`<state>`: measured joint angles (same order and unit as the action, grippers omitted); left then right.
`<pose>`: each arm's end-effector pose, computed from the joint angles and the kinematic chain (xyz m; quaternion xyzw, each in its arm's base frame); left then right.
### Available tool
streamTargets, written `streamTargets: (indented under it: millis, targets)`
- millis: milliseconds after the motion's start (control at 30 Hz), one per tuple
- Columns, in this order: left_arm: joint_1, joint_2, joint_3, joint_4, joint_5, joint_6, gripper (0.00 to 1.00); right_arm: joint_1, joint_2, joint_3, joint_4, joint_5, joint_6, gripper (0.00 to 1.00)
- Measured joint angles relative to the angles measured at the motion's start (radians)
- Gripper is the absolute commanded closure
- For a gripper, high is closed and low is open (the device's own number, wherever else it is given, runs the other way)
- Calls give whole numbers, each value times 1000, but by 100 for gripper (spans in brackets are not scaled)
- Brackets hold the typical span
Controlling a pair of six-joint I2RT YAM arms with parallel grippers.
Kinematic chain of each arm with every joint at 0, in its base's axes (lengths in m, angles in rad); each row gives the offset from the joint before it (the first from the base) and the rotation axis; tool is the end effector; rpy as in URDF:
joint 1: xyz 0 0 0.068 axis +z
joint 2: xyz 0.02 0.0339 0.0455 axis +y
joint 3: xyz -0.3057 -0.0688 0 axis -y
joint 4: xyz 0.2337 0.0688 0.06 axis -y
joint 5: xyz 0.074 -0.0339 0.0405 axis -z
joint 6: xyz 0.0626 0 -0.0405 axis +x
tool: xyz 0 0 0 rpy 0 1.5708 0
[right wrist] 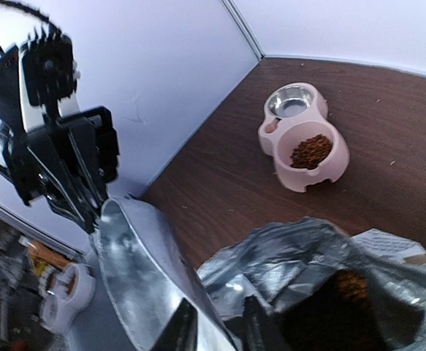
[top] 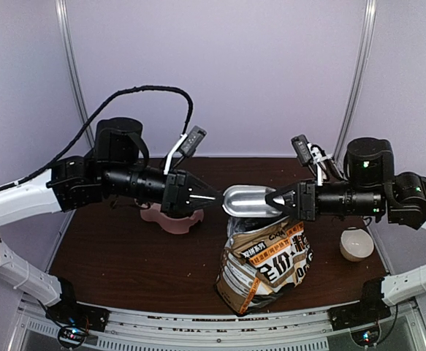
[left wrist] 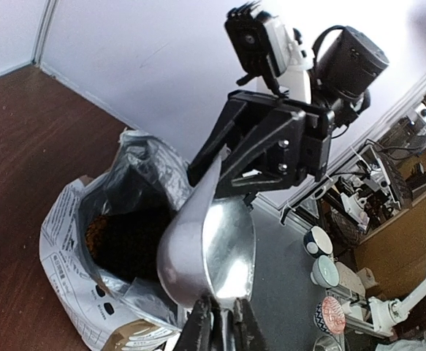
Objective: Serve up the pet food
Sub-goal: Pass from the right arm to the left, then move the pet food to the center of the board.
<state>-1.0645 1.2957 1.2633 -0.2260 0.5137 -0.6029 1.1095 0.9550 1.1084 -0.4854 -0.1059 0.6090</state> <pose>0.1170 -0.2744 0.4273 0.3262 0.7106 -0.5722 0.2476 0.0804 0.1767 0.4136 -0.2311 0.7802 0.4672 0.3459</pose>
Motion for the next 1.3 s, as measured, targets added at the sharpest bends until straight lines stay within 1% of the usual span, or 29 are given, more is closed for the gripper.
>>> streamTargets:
  millis: [167,333,467,600,700,833,1000,1033,1067,1100,1133,1167,1300]
  targets:
    - [-2,-5,-33,-50,-58,-96,100,-2,10,0,-55,79,-3,51]
    - [-2,-31,-79,-75,-87,-206,100,-3,-39,18,-130,172,-2,41]
    - [-2,-70,-106,-63,-104,-291,100,-4,-95,40,-219,288,52,38]
    - [10,-109,-151,-22,-105,-367,100,-10,-105,53,-328,381,127,38]
    - [29,-127,-187,2,-99,-404,100,-14,-69,78,-403,411,168,38]
    - [50,-145,-203,0,-91,-408,100,-15,9,114,-433,416,193,39]
    - [64,-185,-204,-8,-88,-382,100,-15,119,145,-479,416,219,45]
    - [67,-199,-207,-11,-87,-372,100,-15,140,153,-494,416,229,50]
    - [71,-210,-209,-14,-87,-364,100,-15,158,160,-507,416,237,61]
    - [75,-222,-211,-21,-86,-355,100,-15,174,165,-517,416,244,78]
    - [79,-233,-212,-27,-87,-346,100,-15,185,165,-522,417,253,90]
    - [85,-246,-214,-34,-87,-336,100,-15,197,165,-531,417,265,100]
    - [109,-296,-224,-65,-87,-299,100,-17,241,183,-562,423,286,100]
